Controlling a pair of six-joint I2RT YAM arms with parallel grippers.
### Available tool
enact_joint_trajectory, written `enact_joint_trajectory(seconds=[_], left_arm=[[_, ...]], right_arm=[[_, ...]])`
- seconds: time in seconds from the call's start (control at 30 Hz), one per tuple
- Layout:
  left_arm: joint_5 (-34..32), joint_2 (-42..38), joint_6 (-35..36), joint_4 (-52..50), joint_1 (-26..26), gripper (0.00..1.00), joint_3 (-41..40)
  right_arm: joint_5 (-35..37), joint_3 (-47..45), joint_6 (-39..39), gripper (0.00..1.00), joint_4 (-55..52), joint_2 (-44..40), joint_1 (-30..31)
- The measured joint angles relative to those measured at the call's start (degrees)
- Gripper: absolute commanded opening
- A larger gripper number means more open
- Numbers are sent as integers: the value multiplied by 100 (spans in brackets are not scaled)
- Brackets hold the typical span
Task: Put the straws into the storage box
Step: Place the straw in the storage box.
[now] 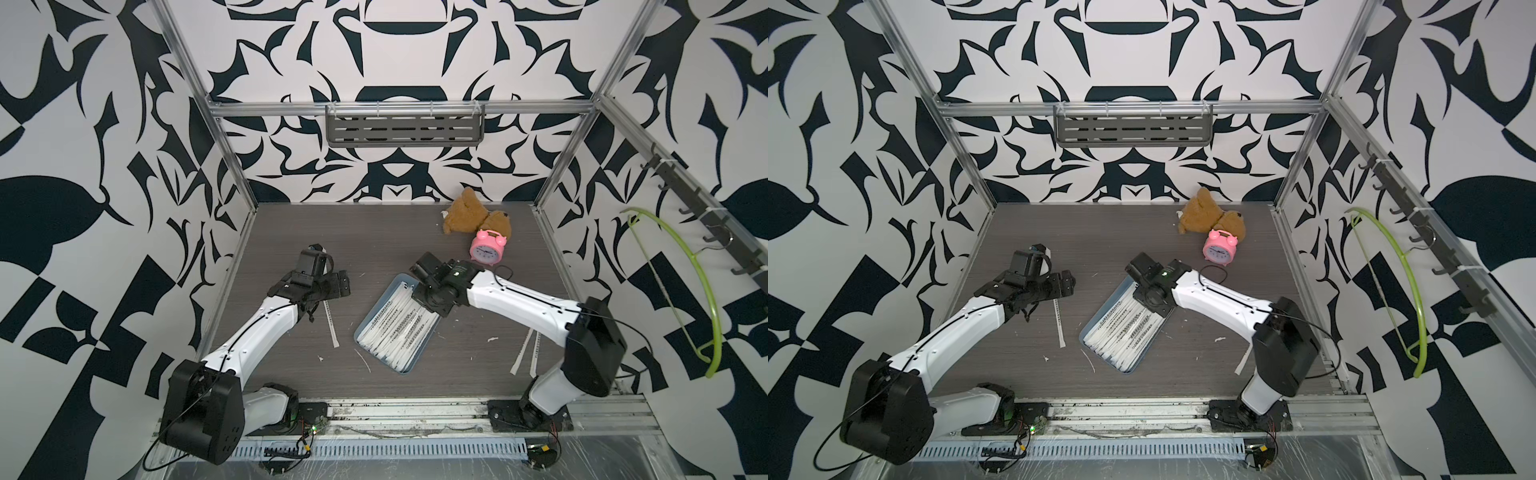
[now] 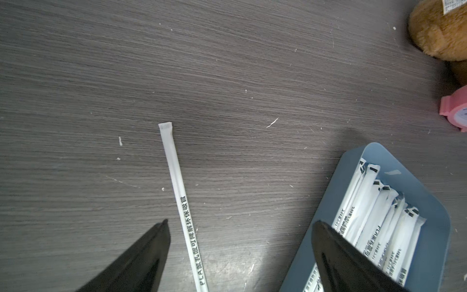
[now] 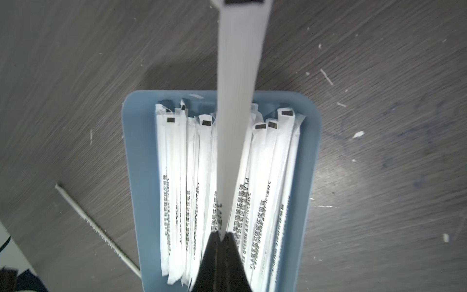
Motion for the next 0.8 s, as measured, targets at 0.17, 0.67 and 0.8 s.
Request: enact_joint_trajectory(seconds=[0.17,0.67,0.8], left_arm=[[22,-2,0,35,0,95,0],[96,-2,0,70,0,95,0],[96,-2,0,74,0,95,0]], right_arm=[[66,160,621,0,216,564,142],[-623,570,1224,0,584,1228,468],[-844,634,1224,0,621,1462,472]])
